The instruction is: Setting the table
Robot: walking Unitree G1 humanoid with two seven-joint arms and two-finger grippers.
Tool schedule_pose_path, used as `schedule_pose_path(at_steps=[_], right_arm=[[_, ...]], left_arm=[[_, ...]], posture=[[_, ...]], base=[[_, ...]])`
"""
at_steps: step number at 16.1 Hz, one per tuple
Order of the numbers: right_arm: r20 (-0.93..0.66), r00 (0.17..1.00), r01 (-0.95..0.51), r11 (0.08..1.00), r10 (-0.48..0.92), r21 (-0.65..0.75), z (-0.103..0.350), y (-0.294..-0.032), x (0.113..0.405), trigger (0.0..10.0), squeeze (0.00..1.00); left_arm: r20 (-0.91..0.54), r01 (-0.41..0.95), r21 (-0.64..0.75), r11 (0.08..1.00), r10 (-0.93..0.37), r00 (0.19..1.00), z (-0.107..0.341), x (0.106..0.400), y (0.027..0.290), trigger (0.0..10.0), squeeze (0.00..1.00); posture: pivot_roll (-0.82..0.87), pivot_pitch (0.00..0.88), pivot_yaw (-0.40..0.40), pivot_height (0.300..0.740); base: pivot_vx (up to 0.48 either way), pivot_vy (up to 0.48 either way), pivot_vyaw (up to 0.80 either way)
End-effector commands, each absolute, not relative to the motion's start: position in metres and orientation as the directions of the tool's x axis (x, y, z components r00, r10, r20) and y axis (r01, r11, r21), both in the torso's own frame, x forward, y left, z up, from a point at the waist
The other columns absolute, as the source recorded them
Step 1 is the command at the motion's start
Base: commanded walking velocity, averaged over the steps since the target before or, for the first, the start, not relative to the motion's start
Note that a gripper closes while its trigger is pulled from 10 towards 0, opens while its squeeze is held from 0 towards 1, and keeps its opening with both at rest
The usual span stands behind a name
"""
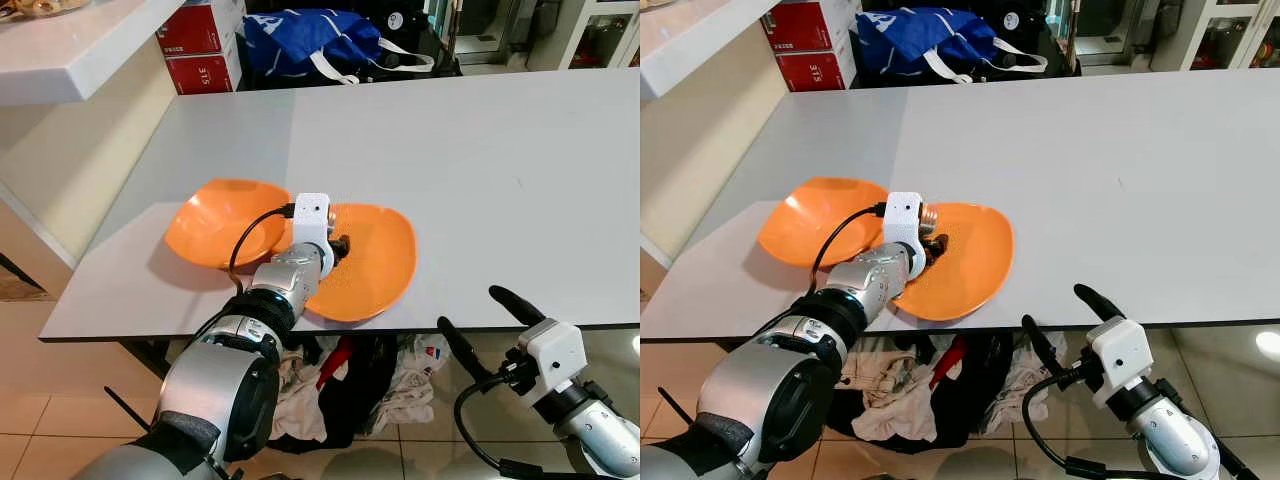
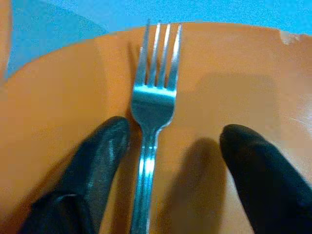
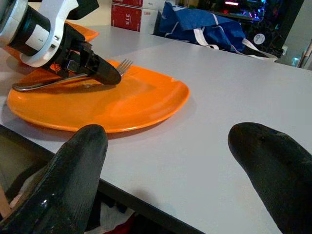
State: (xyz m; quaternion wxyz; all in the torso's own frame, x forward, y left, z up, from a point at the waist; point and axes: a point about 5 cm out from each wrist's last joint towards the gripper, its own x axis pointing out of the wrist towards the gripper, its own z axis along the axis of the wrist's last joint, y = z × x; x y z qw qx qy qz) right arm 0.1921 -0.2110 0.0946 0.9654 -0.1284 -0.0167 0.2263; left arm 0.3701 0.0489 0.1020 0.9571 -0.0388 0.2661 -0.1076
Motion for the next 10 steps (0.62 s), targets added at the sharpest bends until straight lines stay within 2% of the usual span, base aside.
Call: schedule_pose_path(at_steps=[1, 10], right_arm=[[-0.026, 0.89, -0.447, 0.859, 0.456, -0.248, 0.0927, -0.2083, 0.192, 10.0, 0.04], [-0.021, 0.89, -0.447, 0.861, 0.456, -0.244, 0.0912, -0.2072, 0.1931, 10.0, 0.04]], left_arm=[[-0.508, 0.175, -0.1, 0.979, -0.201, 0.837, 0.1038, 0.3723, 0.0538, 10.0, 1.0], [-0.47, 0.197, -0.063, 0.978, -0.203, 0.859, 0.1118, 0.3764, 0.0546, 10.0, 1.0]], posture=[[-0.22, 0.014, 0.116, 0.74], [-0.21, 0.013, 0.115, 0.74]], base=[[0.0, 0.0, 0.0], [0.0, 0.0, 0.0]])
